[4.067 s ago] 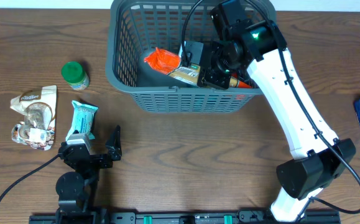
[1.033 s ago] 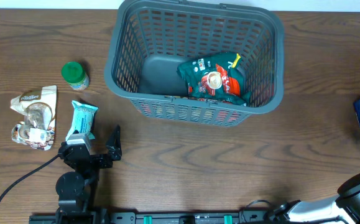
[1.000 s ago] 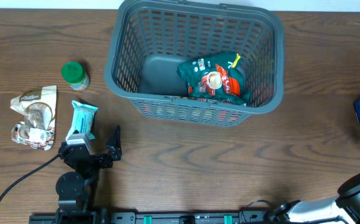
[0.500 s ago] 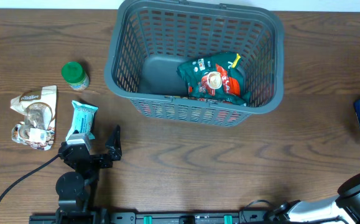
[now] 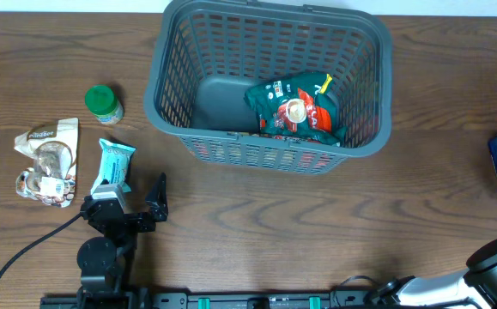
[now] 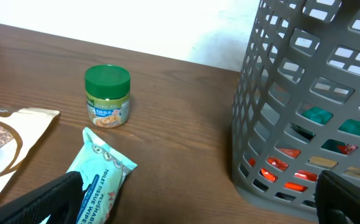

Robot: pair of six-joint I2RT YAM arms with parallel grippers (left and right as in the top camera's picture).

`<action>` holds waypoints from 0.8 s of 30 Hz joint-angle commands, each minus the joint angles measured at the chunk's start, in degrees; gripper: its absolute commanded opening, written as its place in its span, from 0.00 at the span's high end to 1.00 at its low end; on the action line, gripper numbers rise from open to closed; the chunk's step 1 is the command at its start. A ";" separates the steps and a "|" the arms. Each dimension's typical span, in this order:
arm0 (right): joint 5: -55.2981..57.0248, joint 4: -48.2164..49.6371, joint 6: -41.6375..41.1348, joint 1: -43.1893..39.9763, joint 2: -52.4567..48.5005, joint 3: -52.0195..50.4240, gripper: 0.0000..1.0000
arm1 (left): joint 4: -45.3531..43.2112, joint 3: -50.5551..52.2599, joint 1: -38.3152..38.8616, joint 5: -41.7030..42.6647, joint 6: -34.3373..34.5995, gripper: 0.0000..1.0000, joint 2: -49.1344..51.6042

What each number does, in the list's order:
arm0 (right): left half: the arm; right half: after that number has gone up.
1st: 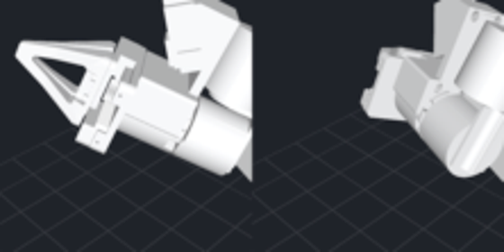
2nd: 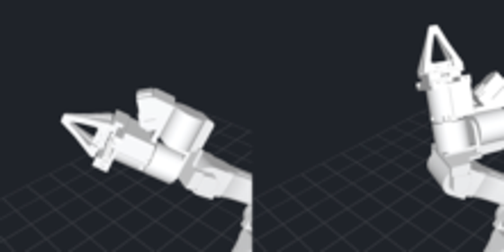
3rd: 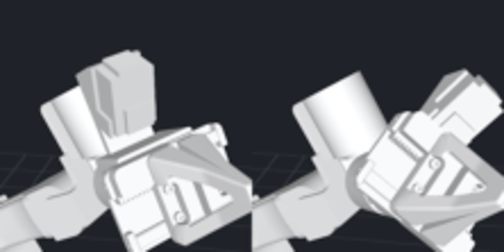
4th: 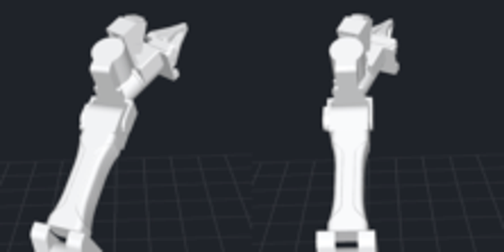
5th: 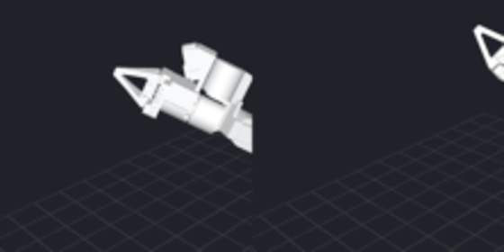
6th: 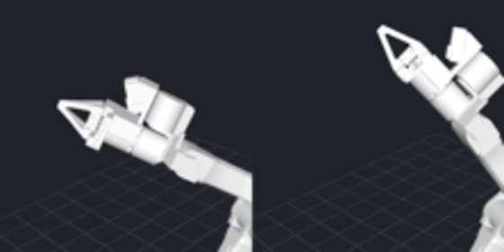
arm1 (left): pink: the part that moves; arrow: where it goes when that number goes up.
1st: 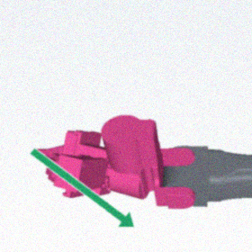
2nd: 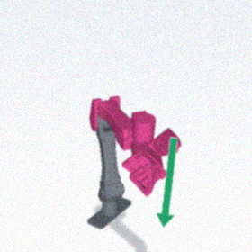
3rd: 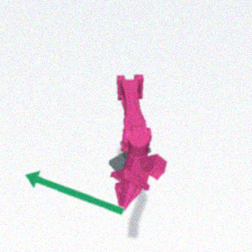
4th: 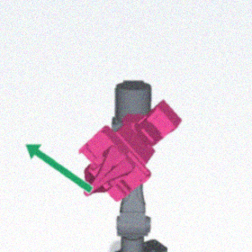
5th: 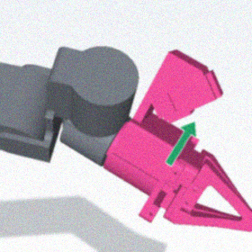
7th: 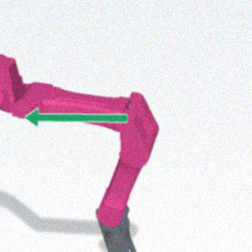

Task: Pack container
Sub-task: 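Lower the right gripper onto the Kleenex tissue pack and grasp it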

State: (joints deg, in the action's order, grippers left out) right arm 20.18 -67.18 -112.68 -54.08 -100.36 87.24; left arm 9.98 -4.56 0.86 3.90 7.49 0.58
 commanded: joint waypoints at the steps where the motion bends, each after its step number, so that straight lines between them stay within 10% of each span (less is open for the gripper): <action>1: 1.62 0.87 -2.56 -0.22 -1.88 -0.07 0.01 | 0.37 1.44 -0.15 -0.02 -0.31 0.01 -0.35; 24: 0.09 11.28 -1.88 -0.22 -19.28 -0.02 0.01 | 0.37 1.44 -0.15 -0.02 -0.31 0.01 -0.35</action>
State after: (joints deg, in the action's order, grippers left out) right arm 17.41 -55.81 -113.93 -54.08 -117.64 87.24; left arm 9.98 -4.56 0.84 3.90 7.49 0.58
